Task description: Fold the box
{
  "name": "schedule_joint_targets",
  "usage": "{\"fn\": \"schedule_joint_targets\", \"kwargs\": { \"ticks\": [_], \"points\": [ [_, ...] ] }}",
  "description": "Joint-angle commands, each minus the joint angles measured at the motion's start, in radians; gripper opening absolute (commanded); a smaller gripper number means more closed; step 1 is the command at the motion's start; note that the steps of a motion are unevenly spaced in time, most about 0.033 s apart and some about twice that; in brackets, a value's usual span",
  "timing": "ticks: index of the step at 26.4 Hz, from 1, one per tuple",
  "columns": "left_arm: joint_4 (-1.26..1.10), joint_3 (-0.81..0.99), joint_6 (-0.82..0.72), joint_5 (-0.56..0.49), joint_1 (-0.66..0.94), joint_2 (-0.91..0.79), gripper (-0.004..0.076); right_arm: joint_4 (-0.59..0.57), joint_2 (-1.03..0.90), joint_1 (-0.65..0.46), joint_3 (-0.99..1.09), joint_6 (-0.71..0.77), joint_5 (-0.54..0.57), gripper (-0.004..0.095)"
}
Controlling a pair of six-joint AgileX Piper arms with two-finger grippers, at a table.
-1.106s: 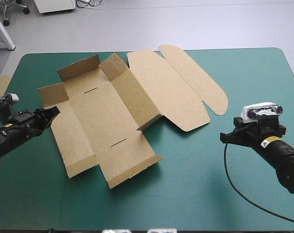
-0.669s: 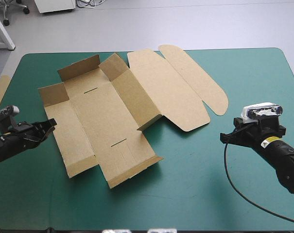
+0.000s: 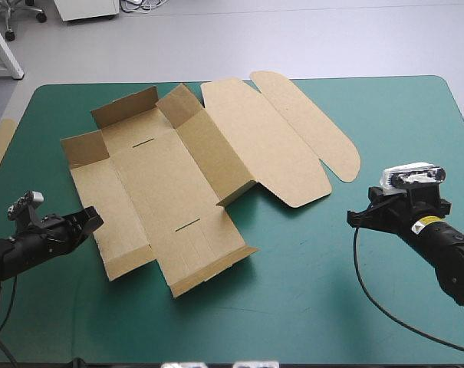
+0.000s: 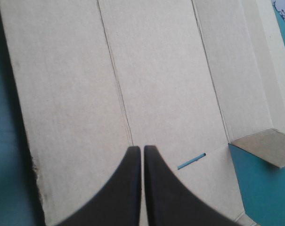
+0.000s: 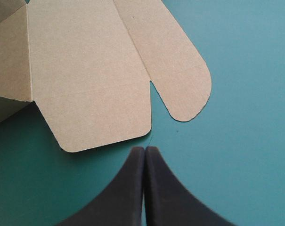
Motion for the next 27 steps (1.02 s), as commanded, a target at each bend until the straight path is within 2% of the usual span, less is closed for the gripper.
{"fn": "schedule_joint_targets", "kwargs": {
  "ticks": [1, 6, 13, 21, 24, 27],
  "points": [
    [-0.089, -0.023, 0.015, 0.002, 0.045, 0.018, 0.0013, 0.006, -0.013, 0.0, -0.029, -0.003, -0.058, -0.0019],
    [-0.051, -0.021, 0.04, 0.061, 0.09, 0.082, 0.0013, -0.005, -0.013, 0.019, -0.029, -0.003, -0.062, -0.0019],
    [0.161, -0.021, -0.054, -0.013, 0.088, 0.082, 0.0012, -0.005, -0.013, 0.019, -0.029, -0.003, -0.062, -0.0019],
    [0.137, -0.021, -0.074, -0.042, 0.088, 0.08, 0.0018, -0.005, -0.013, 0.019, -0.029, -0.003, -0.059, -0.0019],
    [0.096, -0.021, -0.037, -0.04, 0.088, 0.08, 0.0078, -0.005, -0.013, 0.019, -0.029, -0.003, -0.059, -0.0019],
    [0.092, -0.021, -0.035, -0.042, 0.088, 0.082, 0.0199, -0.005, -0.013, 0.019, -0.029, -0.003, -0.059, -0.0019]
  ]
}}
